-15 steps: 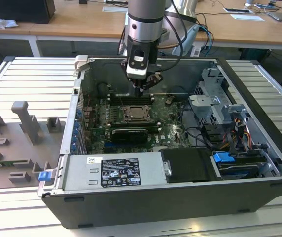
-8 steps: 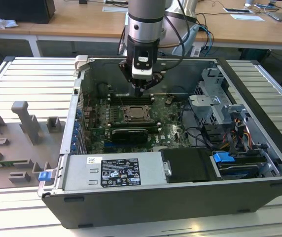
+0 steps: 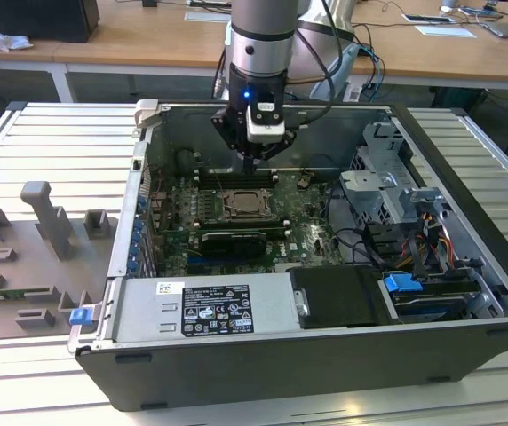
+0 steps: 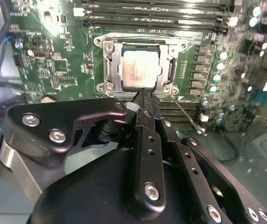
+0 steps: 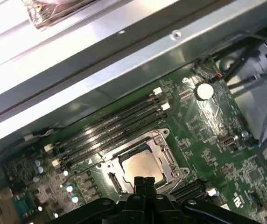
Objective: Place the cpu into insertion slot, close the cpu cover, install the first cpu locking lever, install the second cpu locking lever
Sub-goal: 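Install the first cpu locking lever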
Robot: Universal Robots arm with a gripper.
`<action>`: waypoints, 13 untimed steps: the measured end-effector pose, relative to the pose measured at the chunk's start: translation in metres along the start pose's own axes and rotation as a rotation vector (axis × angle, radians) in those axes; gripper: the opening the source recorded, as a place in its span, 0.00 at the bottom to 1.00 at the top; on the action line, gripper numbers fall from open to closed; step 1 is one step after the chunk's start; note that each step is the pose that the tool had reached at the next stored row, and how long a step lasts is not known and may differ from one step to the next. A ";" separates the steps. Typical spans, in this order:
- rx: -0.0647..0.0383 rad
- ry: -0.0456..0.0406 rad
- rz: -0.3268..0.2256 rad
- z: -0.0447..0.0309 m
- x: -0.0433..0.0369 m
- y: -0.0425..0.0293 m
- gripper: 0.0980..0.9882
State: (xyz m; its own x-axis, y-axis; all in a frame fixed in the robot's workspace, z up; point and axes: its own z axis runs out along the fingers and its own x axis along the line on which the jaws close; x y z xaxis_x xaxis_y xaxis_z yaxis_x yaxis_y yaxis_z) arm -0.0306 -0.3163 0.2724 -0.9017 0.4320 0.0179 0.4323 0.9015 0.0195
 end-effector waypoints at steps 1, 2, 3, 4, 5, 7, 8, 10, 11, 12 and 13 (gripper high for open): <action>0.001 0.0008 -0.049 0.0001 0.0000 0.0000 0.01; 0.001 0.0011 -0.067 0.0001 0.0000 0.0000 0.01; 0.001 0.0011 -0.084 0.0002 0.0000 0.0000 0.01; 0.001 0.0008 -0.109 0.0003 0.0000 0.0000 0.01; 0.001 0.0003 -0.129 0.0004 -0.0001 0.0000 0.01; 0.000 -0.0040 -0.168 0.0007 0.0000 0.0000 0.01; -0.001 -0.0066 -0.175 0.0008 0.0000 0.0000 0.01; -0.004 -0.0138 -0.203 0.0007 0.0000 0.0000 0.01; -0.004 -0.0143 -0.223 0.0007 0.0000 0.0000 0.01; -0.004 -0.0143 -0.238 0.0007 0.0000 0.0000 0.01; -0.004 -0.0151 -0.252 0.0007 0.0000 0.0000 0.01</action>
State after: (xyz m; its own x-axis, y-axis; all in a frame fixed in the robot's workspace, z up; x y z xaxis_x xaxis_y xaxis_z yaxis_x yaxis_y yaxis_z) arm -0.0306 -0.3163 0.2717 -0.9810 0.1938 -0.0029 0.1937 0.9807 0.0254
